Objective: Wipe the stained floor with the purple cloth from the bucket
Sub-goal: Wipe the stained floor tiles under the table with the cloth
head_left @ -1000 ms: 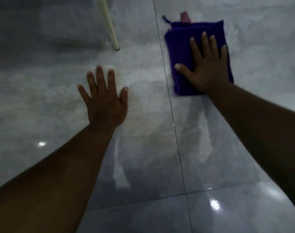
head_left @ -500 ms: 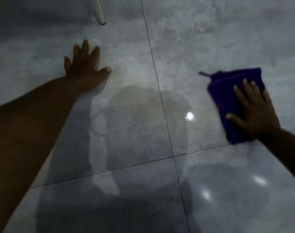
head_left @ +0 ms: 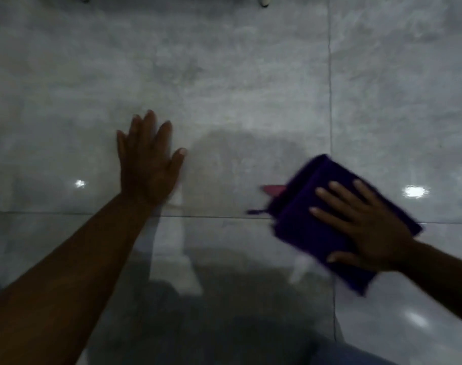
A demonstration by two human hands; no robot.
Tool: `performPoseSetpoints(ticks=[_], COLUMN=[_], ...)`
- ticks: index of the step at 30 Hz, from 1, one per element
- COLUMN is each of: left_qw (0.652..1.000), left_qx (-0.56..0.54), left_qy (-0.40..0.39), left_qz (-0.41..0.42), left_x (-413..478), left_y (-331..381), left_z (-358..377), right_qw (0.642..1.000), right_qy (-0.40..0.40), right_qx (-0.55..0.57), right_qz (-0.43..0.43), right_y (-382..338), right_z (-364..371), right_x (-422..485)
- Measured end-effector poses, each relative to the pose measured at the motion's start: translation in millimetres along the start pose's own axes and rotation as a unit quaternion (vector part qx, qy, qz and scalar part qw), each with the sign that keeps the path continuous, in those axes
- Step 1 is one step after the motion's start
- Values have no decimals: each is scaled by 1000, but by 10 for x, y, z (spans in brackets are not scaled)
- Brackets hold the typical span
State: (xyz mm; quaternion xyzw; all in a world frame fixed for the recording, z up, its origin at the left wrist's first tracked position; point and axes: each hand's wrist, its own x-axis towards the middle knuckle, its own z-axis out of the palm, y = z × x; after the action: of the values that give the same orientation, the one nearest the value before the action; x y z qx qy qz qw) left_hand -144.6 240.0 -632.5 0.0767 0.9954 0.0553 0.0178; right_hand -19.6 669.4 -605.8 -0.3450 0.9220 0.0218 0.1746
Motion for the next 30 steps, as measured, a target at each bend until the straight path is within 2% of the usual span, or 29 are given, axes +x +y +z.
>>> performPoseSetpoints(ticks=[2,4,7,9,12,14,16,18,20,22,25,27,30], left_qw=[998,995,991,988,991,996,998,994,985,982,983,981,978], left_qx=[20,28,27,32,11,-20,-19,-8,-3,5,8,-4,-16], left_qy=[-27,-51,-89,-100,-97,-65,-28,-22,-45,-75,-76,-84,-94], left_qz=[-47,-81,-97,-111,-95,-64,-52,-105,-169,-176,-165,-174,-183], left_x=[-170,-328,-395,-366,-353,-354,-409,-532,-697,-797,-781,-750,-769], left_y=[-449,-740,-843,-832,-922,-1060,-1246,-1444,-1605,-1699,-1737,-1737,-1753], left_z=[-88,-124,-73,-45,-72,-129,-176,-200,-166,-135,-98,-107,-133], right_qw=[997,981,938,936,970,993,995,983,976,988,997,987,981], right_qy=[-21,-17,36,55,90,93,50,7,-12,-15,27,38,63], right_qx=[-12,20,55,59,25,-16,-40,-53,-69,-80,-29,19,35], right_qz=[69,194,340,343,224,76,-76,-175,-207,-131,62,157,180], right_y=[459,895,1187,973,166,-506,-1014,-1010,-579,-27,523,489,-149], right_z=[35,-9,-284,-521,-701,-626,-476,-376,-330,-334,-554,-788,-974], right_x=[-276,-246,521,1293,2189,2340,2048,1552,1132,958,1373,2001,2941])
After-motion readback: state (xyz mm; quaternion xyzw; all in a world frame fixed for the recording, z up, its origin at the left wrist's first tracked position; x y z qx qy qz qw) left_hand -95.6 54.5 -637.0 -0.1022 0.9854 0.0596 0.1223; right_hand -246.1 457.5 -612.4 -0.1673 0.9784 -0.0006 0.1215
